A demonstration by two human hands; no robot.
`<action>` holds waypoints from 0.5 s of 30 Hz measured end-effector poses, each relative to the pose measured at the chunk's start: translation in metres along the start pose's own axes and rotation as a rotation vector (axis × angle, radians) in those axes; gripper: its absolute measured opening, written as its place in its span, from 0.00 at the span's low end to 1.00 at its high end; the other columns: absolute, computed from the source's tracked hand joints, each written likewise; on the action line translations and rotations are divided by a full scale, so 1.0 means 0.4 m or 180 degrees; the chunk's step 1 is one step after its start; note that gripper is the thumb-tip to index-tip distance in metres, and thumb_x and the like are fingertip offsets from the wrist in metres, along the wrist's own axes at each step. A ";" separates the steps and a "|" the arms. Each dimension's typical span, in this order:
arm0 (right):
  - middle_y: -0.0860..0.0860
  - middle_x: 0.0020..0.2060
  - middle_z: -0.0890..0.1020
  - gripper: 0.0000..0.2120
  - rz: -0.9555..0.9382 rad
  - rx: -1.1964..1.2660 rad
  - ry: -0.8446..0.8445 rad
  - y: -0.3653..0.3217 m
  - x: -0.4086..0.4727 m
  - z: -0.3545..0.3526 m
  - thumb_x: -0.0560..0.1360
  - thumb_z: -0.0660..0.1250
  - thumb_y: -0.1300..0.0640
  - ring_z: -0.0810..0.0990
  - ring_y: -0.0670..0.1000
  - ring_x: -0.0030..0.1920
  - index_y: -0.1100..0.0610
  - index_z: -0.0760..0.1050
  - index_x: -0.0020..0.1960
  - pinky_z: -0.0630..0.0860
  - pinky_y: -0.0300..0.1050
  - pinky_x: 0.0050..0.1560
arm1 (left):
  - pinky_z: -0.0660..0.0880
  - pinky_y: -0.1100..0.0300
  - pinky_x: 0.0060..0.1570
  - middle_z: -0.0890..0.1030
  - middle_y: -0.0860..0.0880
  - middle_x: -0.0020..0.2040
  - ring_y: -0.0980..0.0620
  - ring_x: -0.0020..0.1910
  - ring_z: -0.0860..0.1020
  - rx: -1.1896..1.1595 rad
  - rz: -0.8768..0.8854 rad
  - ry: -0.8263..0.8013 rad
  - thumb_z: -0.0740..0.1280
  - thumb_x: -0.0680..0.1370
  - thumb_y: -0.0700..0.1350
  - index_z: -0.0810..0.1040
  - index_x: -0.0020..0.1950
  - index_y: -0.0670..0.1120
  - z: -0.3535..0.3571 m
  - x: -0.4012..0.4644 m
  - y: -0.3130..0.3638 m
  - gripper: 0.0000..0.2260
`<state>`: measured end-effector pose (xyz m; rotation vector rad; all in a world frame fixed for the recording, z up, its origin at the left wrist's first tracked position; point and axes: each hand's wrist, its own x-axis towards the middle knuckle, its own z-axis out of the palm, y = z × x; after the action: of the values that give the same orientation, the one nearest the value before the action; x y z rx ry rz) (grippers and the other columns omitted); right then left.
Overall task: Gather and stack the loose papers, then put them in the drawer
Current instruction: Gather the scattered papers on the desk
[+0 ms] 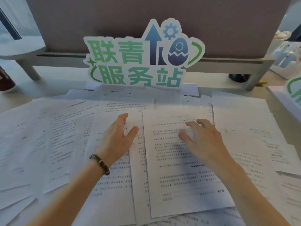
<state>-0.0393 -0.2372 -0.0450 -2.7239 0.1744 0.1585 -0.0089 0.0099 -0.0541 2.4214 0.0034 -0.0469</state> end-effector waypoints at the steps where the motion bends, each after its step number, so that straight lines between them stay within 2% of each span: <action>1: 0.53 0.77 0.59 0.28 0.0059 -0.0132 -0.0063 -0.001 -0.013 0.007 0.80 0.56 0.36 0.59 0.57 0.76 0.46 0.63 0.76 0.58 0.57 0.74 | 0.64 0.51 0.70 0.65 0.48 0.76 0.48 0.74 0.65 0.0047 -0.0045 -0.0042 0.61 0.80 0.55 0.58 0.77 0.51 -0.002 -0.011 -0.008 0.27; 4: 0.57 0.79 0.52 0.32 0.0145 -0.0429 -0.0152 0.001 -0.044 0.024 0.79 0.54 0.32 0.52 0.61 0.79 0.46 0.57 0.79 0.53 0.62 0.76 | 0.62 0.44 0.72 0.63 0.47 0.77 0.45 0.76 0.60 0.0440 -0.0161 0.0003 0.59 0.79 0.60 0.56 0.77 0.52 -0.015 -0.047 -0.036 0.29; 6: 0.58 0.80 0.50 0.33 0.0171 -0.0521 -0.0157 0.006 -0.057 0.034 0.78 0.52 0.30 0.49 0.62 0.79 0.45 0.56 0.78 0.51 0.65 0.76 | 0.56 0.41 0.75 0.60 0.46 0.78 0.43 0.78 0.54 0.0695 -0.0227 0.0093 0.57 0.79 0.61 0.55 0.78 0.51 -0.024 -0.068 -0.049 0.30; 8: 0.59 0.79 0.50 0.34 0.0146 -0.0628 -0.0114 0.011 -0.064 0.052 0.77 0.50 0.29 0.50 0.62 0.78 0.46 0.56 0.78 0.52 0.66 0.75 | 0.46 0.40 0.76 0.53 0.44 0.80 0.41 0.79 0.46 0.0930 -0.0392 0.0148 0.55 0.79 0.63 0.51 0.79 0.50 -0.031 -0.086 -0.056 0.32; 10: 0.60 0.79 0.50 0.36 0.0105 -0.0715 0.0036 0.015 -0.070 0.080 0.77 0.46 0.28 0.49 0.63 0.78 0.46 0.53 0.78 0.50 0.67 0.75 | 0.42 0.38 0.75 0.46 0.41 0.80 0.39 0.79 0.40 0.1235 -0.0584 0.0120 0.52 0.79 0.66 0.46 0.80 0.50 -0.034 -0.101 -0.060 0.35; 15: 0.61 0.80 0.43 0.36 0.0192 -0.0667 0.0314 0.020 -0.063 0.136 0.78 0.40 0.29 0.40 0.63 0.79 0.45 0.46 0.80 0.41 0.66 0.77 | 0.41 0.41 0.76 0.43 0.39 0.80 0.40 0.79 0.40 0.1115 -0.0694 -0.0174 0.50 0.78 0.68 0.41 0.80 0.50 -0.017 -0.098 -0.063 0.38</action>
<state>-0.0700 -0.2200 -0.0942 -2.9389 0.2829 0.0621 -0.0480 0.0340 -0.0643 2.7586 0.2539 -0.2300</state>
